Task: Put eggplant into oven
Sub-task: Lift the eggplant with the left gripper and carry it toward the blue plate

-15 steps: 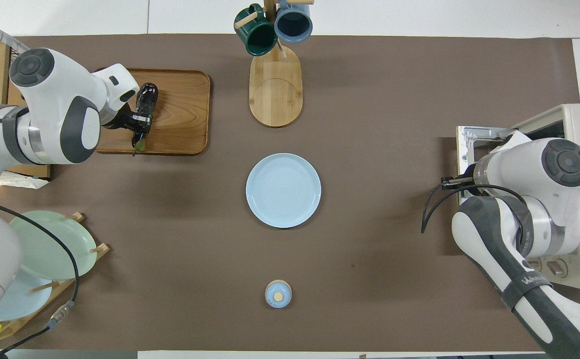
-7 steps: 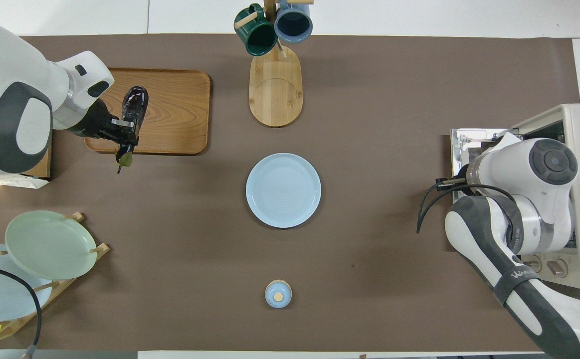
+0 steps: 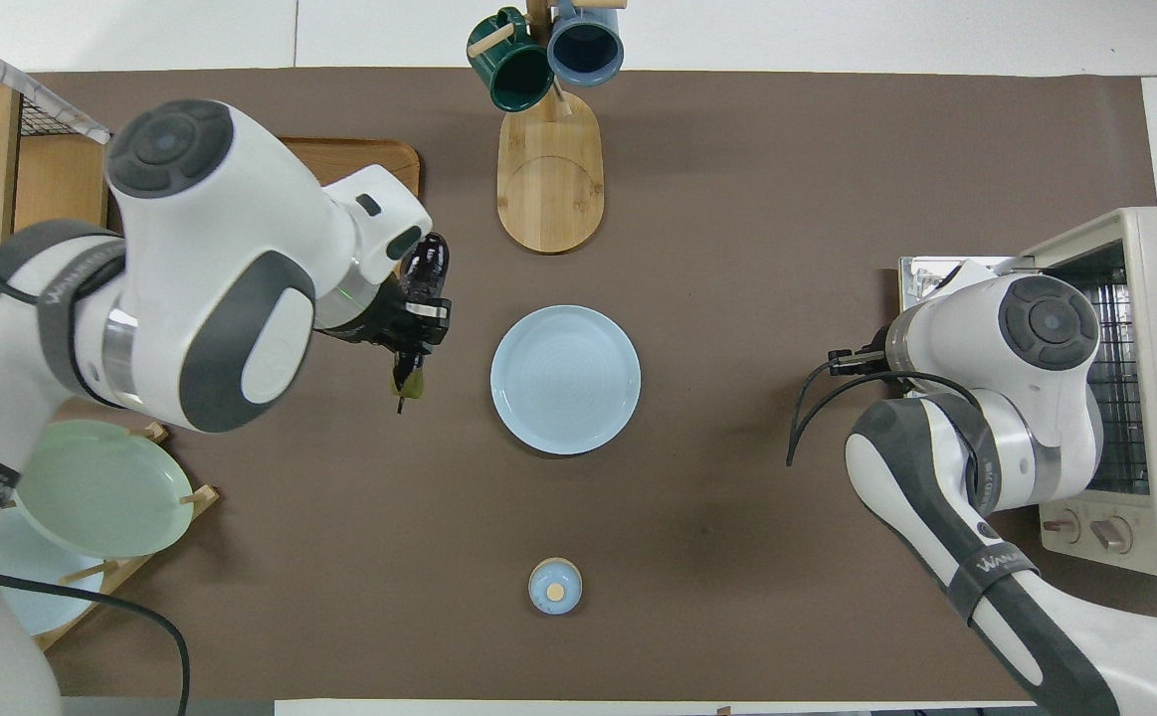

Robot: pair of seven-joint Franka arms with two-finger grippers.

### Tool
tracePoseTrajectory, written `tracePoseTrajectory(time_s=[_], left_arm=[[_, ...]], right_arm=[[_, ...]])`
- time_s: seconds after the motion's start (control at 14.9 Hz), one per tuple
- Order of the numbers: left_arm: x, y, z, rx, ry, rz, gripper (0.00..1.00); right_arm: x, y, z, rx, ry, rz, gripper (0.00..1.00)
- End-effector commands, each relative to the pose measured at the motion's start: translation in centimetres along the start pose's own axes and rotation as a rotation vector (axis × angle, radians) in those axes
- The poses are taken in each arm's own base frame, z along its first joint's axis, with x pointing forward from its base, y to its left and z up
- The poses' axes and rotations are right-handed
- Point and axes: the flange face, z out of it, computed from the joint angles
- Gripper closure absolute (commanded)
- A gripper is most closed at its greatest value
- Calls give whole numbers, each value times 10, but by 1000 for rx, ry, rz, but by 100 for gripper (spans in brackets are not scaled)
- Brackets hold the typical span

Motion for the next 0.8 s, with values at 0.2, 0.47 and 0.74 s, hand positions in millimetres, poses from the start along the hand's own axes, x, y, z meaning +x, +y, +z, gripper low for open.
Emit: tracePoseTrajectory(time_s=[0.2, 0.47, 0.74], left_arm=[[-50, 71, 70, -31, 70, -28, 100], [-57, 100, 111, -33, 84, -37, 100], [-55, 115, 141, -43, 105, -65, 100]], right_arm=[[11, -1, -20, -14, 14, -58, 0], [10, 4, -22, -14, 3, -52, 0], [14, 4, -30, -15, 13, -93, 0]])
